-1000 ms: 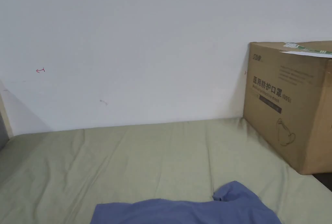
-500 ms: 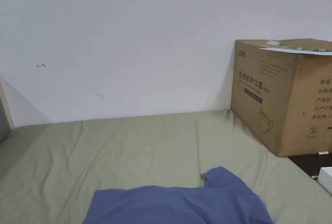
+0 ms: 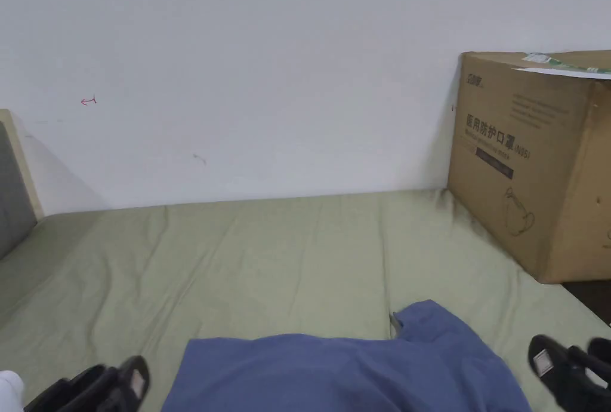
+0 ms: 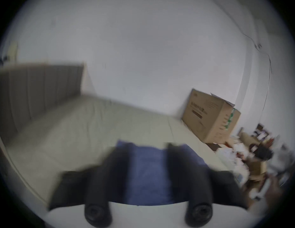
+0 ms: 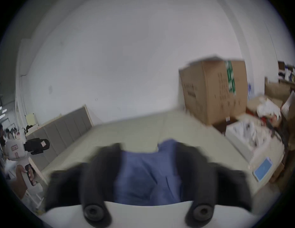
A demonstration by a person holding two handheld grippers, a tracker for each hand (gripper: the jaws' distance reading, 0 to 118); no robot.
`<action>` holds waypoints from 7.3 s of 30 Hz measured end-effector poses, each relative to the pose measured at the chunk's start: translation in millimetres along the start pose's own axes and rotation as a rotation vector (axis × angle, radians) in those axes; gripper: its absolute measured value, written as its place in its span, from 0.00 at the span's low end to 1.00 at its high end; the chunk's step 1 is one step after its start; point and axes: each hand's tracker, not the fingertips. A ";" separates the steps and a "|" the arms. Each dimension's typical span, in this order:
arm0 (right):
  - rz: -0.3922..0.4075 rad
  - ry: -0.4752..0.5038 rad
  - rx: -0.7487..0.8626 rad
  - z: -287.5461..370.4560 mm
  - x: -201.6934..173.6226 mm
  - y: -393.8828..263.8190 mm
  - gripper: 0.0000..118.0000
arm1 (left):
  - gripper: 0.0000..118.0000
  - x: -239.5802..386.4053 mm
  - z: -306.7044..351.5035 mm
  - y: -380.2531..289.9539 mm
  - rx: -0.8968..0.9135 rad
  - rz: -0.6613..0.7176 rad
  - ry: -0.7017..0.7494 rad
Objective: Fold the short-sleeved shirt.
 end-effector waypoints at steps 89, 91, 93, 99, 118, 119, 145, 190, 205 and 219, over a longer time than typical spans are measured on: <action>0.170 -0.173 -0.898 -387.1 99.5 -68.8 0.00 | 0.02 -123.6 -298.6 -40.0 -0.702 0.010 0.022; 0.164 -0.178 -0.802 -369.5 95.3 -36.4 0.00 | 0.02 -121.2 -291.4 -17.7 -0.677 0.018 0.007; 0.146 -0.192 -0.735 -358.1 91.7 -2.3 0.00 | 0.02 -114.2 -284.5 7.0 -0.628 -0.010 0.017; 0.147 -0.209 -0.558 -336.5 68.1 96.1 0.00 | 0.02 -102.2 -276.7 81.4 -0.526 -0.057 0.012; 0.230 -0.283 -0.143 -451.3 -5.7 291.7 0.00 | 0.02 -84.5 -392.8 243.3 -0.219 -0.127 0.115; 0.247 -0.286 -0.116 -459.3 -9.2 296.1 0.00 | 0.02 -83.4 -400.9 247.6 -0.201 -0.138 0.123; 0.262 -0.062 -0.946 -206.7 112.2 -146.4 0.00 | 0.02 -134.9 -211.5 -147.0 -0.864 -0.110 0.016; -0.055 0.090 -0.083 -9.2 -30.2 -13.8 0.02 | 0.00 -70.2 19.7 3.1 -0.186 -0.014 0.068; -0.143 0.088 -0.359 -42.0 -20.2 -57.1 0.02 | 0.94 -150.0 -109.7 -147.8 -0.991 0.007 0.123; -0.113 -0.033 -0.505 -57.3 33.7 -57.8 0.02 | 0.02 -108.4 -89.5 -144.0 -0.930 -0.092 0.057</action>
